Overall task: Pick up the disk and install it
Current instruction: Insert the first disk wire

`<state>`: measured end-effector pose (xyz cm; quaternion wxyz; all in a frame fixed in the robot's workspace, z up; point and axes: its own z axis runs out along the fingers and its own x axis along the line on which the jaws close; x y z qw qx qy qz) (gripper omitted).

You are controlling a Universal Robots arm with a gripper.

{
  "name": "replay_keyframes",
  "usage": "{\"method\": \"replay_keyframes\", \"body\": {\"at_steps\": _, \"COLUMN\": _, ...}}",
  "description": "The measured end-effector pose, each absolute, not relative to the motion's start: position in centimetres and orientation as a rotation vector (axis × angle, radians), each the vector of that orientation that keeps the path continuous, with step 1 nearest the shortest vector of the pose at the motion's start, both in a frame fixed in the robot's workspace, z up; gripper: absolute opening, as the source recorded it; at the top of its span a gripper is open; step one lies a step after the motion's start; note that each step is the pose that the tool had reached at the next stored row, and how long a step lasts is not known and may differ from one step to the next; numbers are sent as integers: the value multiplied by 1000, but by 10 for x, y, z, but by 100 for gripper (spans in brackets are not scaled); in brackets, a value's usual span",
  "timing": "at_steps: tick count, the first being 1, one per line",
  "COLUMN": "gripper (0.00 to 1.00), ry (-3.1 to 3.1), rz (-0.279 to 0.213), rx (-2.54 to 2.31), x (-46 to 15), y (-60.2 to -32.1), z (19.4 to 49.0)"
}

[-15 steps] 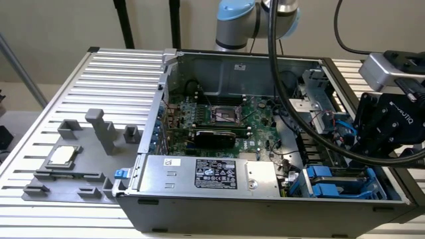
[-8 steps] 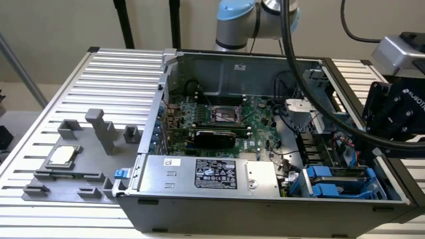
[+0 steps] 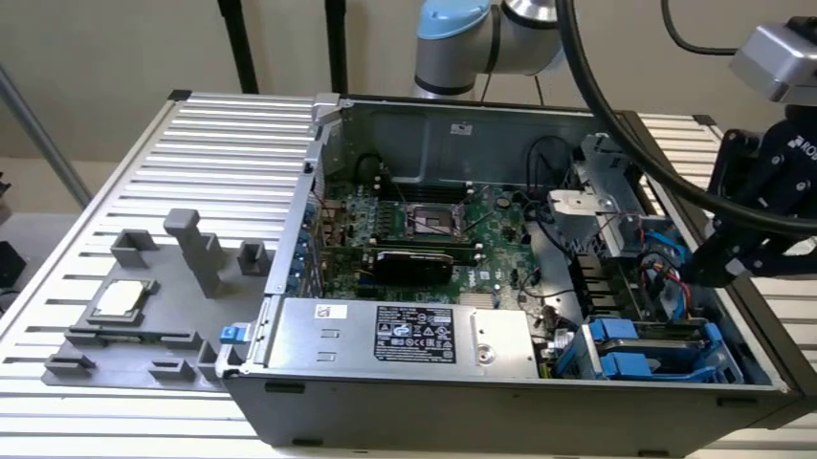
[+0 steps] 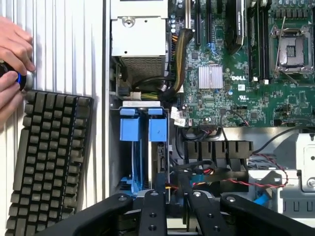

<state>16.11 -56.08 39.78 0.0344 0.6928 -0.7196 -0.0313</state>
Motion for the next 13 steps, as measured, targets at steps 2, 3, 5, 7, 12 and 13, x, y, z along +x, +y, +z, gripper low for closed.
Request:
{"method": "replay_keyframes", "body": {"at_steps": 2, "gripper": 100, "ry": -2213, "rz": -96, "rx": 2130, "x": 160, "y": -556, "z": 398}}
{"method": "replay_keyframes", "body": {"at_steps": 3, "gripper": 100, "ry": -2213, "rz": -96, "rx": 2130, "x": 160, "y": -554, "z": 398}}
{"method": "replay_keyframes", "body": {"at_steps": 5, "gripper": 100, "ry": -2213, "rz": -96, "rx": 2130, "x": 159, "y": -550, "z": 398}}
{"method": "replay_keyframes", "body": {"at_steps": 7, "gripper": 100, "ry": -2213, "rz": -95, "rx": 2129, "x": 157, "y": -547, "z": 398}}
{"method": "replay_keyframes", "body": {"at_steps": 12, "gripper": 100, "ry": -2210, "rz": -81, "rx": 2120, "x": 153, "y": -542, "z": 394}}
{"method": "replay_keyframes", "body": {"at_steps": 13, "gripper": 100, "ry": -2209, "rz": -77, "rx": 2117, "x": 153, "y": -541, "z": 393}}
